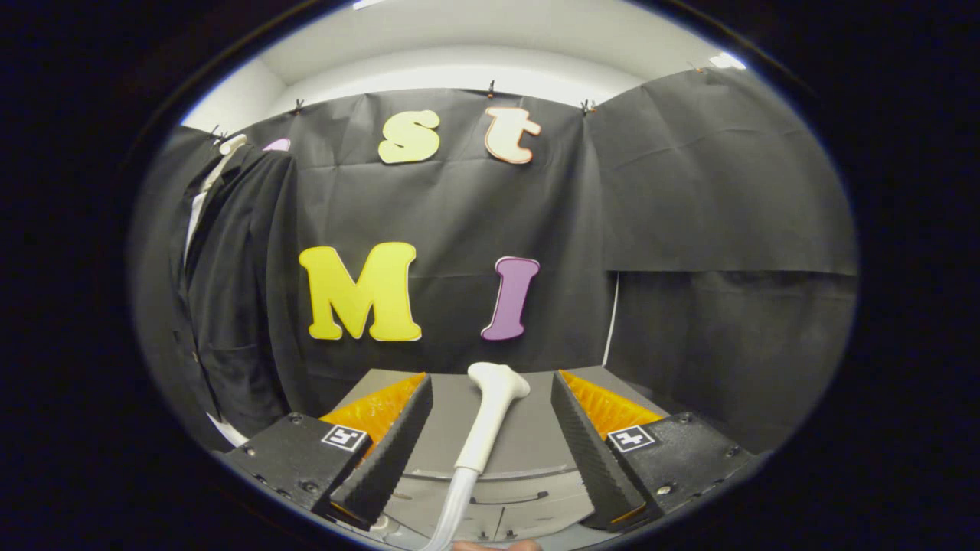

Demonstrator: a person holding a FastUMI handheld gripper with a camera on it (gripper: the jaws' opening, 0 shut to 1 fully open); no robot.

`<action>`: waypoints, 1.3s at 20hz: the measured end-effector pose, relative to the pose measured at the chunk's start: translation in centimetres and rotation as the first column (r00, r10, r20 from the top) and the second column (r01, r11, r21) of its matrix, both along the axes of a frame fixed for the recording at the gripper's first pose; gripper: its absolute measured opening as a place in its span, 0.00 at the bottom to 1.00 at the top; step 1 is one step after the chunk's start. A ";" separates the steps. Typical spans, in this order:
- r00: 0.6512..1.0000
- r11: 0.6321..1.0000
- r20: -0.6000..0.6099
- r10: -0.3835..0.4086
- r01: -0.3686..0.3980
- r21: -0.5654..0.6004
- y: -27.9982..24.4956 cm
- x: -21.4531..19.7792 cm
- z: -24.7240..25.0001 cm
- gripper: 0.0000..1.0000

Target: Iron the clothes twice with a garment steamer, once on the left side and once on the right side.

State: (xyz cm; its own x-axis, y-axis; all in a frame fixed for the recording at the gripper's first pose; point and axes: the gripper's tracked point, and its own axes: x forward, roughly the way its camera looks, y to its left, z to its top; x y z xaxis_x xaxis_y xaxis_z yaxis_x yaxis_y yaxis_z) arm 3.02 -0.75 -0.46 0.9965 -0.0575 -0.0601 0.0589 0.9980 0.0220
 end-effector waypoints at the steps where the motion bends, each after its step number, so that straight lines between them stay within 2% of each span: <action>1: 1.000 1.000 -0.008 0.002 -0.002 -0.003 0.0 0.5 -0.1 0.99; 7: 0.998 1.000 -0.060 0.025 -0.025 -0.006 0.5 2.9 -0.2 0.99; 10: 0.992 0.998 -0.111 0.054 -0.050 0.036 0.9 4.0 -0.1 0.99; 14: 0.980 0.999 -0.197 0.028 -0.024 0.021 -0.5 5.7 -0.5 0.99; 17: 0.953 0.997 -0.294 0.065 -0.048 0.065 -0.3 6.9 -1.5 0.99; 21: 0.919 0.996 -0.387 0.071 -0.046 0.074 -0.5 8.6 -2.7 0.98; 26: 0.858 0.996 -0.508 0.079 -0.045 0.079 -0.2 11.1 -5.2 0.94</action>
